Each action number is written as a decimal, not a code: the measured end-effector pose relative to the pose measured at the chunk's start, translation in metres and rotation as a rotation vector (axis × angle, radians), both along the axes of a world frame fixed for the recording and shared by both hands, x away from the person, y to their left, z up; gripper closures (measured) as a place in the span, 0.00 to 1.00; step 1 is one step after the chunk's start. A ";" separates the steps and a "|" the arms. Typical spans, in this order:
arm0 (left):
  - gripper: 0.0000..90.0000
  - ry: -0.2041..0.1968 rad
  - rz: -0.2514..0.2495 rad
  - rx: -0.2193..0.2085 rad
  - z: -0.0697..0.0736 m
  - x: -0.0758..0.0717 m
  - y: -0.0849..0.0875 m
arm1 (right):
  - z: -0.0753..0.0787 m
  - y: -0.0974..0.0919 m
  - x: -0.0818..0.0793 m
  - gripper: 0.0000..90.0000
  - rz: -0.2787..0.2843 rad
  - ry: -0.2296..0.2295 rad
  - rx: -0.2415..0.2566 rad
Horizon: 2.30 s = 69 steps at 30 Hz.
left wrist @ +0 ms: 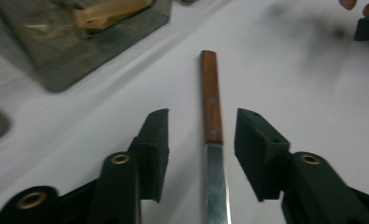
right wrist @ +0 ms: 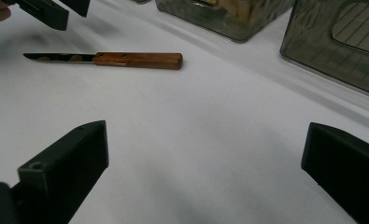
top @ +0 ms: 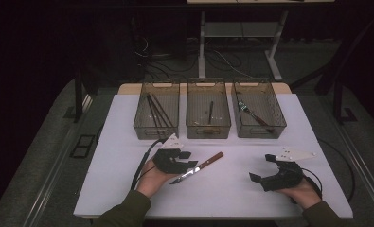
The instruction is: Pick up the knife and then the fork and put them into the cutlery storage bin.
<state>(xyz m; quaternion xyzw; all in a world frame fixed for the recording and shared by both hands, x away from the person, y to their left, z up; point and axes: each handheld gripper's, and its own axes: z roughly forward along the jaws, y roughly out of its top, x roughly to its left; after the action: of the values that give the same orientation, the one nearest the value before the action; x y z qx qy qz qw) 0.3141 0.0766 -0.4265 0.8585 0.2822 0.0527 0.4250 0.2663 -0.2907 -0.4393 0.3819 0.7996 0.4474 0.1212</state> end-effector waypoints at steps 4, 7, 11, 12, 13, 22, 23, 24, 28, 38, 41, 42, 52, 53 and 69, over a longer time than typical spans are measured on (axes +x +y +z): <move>0.74 0.020 -0.021 0.042 -0.005 0.002 -0.014 | 0.000 0.000 0.000 0.01 0.000 0.003 0.005; 0.79 0.028 -0.028 0.067 -0.009 0.003 -0.022 | 0.000 -0.001 0.001 0.01 0.001 0.004 0.008; 0.82 0.032 -0.026 0.099 -0.013 0.003 -0.027 | 0.000 -0.001 0.001 0.01 0.002 0.004 0.009; 0.82 0.032 -0.026 0.100 -0.014 0.004 -0.028 | 0.000 -0.001 0.001 0.01 0.002 0.004 0.009; 0.82 0.028 -0.036 0.103 -0.015 0.005 -0.028 | 0.000 -0.001 0.001 0.01 0.003 0.005 0.009; 0.83 0.006 -0.050 0.146 -0.020 0.002 -0.033 | 0.001 -0.001 0.001 0.01 0.004 0.005 0.012; 0.83 0.000 -0.050 0.151 -0.021 0.000 -0.034 | 0.001 -0.001 0.001 0.01 0.004 0.004 0.011; 0.83 -0.007 -0.048 0.155 -0.021 -0.001 -0.035 | 0.001 -0.001 0.001 0.01 0.004 0.004 0.011; 0.84 -0.018 -0.052 0.159 -0.022 -0.002 -0.035 | 0.001 -0.001 0.001 0.01 0.007 0.004 0.011; 0.85 -0.046 -0.092 0.161 -0.021 -0.001 -0.033 | 0.001 -0.001 0.001 0.01 0.017 0.004 0.012; 0.85 -0.027 -0.107 0.149 -0.020 0.001 -0.031 | 0.002 -0.001 0.002 0.01 0.027 0.017 0.014; 0.85 -0.021 -0.115 0.143 -0.020 0.001 -0.030 | 0.002 -0.001 0.003 0.01 0.032 0.023 0.015; 0.85 0.026 -0.250 0.071 -0.004 -0.007 -0.030 | 0.014 0.005 0.006 0.01 0.159 0.017 0.001; 0.85 0.030 -0.265 0.068 -0.002 -0.009 -0.030 | 0.016 0.007 0.007 0.01 0.184 0.018 -0.002; 0.85 -0.014 -0.506 0.099 0.018 -0.029 -0.042 | 0.026 0.068 0.019 0.26 0.599 0.049 -0.156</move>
<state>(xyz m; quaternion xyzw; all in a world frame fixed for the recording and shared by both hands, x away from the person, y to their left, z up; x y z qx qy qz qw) 0.2848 0.0343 -0.4084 0.9211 0.0526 -0.0354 0.3840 0.2849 -0.2231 -0.4130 0.1293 0.9112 0.3911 -0.0063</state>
